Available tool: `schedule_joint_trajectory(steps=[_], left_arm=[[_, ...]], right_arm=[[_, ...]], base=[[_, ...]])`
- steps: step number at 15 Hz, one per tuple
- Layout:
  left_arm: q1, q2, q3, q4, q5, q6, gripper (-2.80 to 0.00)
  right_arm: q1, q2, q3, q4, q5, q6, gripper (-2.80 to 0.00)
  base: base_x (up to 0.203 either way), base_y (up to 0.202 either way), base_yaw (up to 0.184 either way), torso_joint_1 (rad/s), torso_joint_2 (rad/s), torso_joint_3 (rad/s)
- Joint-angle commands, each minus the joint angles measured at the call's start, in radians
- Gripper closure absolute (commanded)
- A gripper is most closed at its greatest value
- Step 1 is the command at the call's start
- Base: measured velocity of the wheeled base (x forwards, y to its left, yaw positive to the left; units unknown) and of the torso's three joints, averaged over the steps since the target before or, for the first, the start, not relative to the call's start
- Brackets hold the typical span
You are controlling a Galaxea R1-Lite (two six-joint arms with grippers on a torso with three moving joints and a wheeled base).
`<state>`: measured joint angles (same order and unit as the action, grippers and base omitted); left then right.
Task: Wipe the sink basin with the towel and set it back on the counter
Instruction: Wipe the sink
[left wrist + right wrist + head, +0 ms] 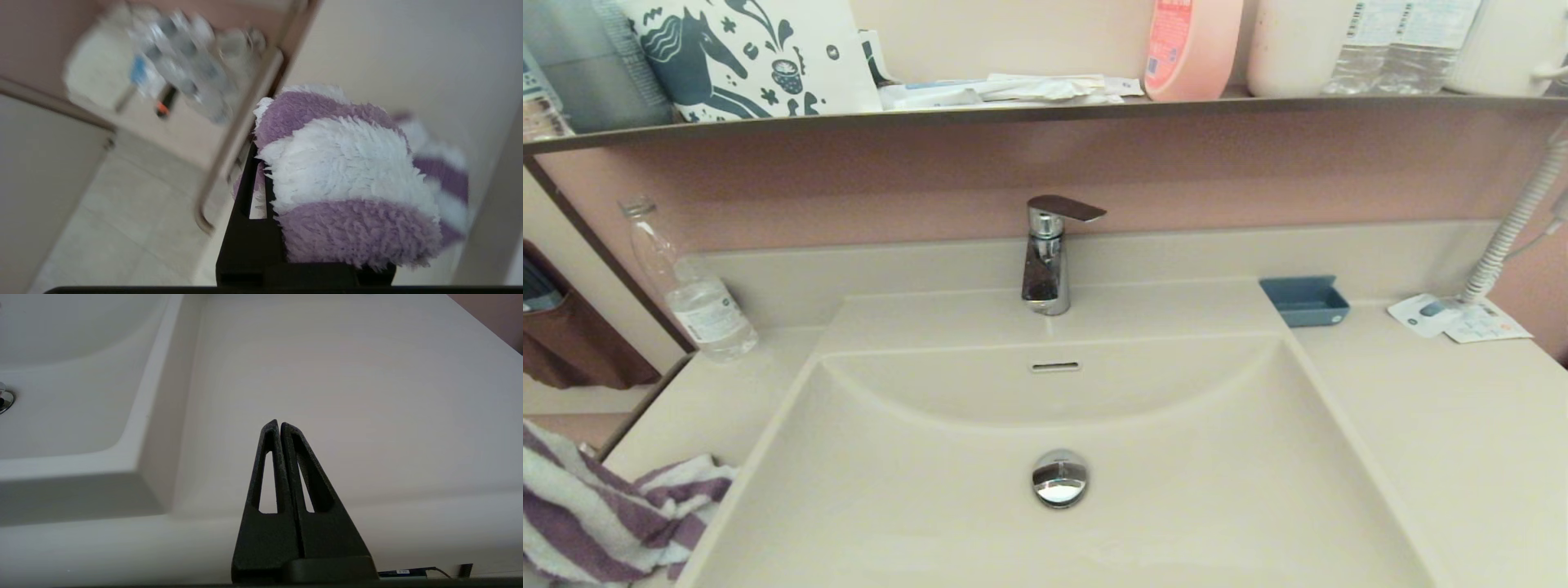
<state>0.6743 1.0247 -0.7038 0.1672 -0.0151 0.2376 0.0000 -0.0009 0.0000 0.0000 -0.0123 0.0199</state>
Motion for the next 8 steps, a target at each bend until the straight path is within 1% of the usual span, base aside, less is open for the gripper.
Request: schedule_joint_trajectory(steps=[1,2,4,6,7,8], left_arm=[[0.010,0.002,0.088,0.000,-0.068,0.000,0.00],[0.010,0.003,0.113,0.000,-0.105,0.000,0.00],[0.004,0.011,0.183,-0.001,-0.125,-0.001,0.00],[-0.009,0.018,0.232,-0.013,-0.204,-0.001,0.00],[-0.027,0.019,0.238,-0.015,-0.227,-0.001,0.00],[-0.051,0.030,0.238,-0.017,-0.231,-0.002,0.00]], right_arm=[[0.000,0.001,0.000,0.000,0.000,0.000,0.00],[0.000,0.001,0.000,0.000,0.000,0.000,0.00],[0.000,0.001,0.000,0.000,0.000,0.000,0.00],[0.000,0.001,0.000,0.000,0.000,0.000,0.00],[0.000,0.001,0.000,0.000,0.000,0.000,0.00],[0.000,0.001,0.000,0.000,0.000,0.000,0.00]], base=[[0.000,0.000,0.000,0.000,0.00,0.000],[0.000,0.000,0.000,0.000,0.00,0.000],[0.000,0.000,0.000,0.000,0.00,0.000],[0.000,0.000,0.000,0.000,0.00,0.000],[0.000,0.000,0.000,0.000,0.00,0.000],[0.000,0.000,0.000,0.000,0.00,0.000]])
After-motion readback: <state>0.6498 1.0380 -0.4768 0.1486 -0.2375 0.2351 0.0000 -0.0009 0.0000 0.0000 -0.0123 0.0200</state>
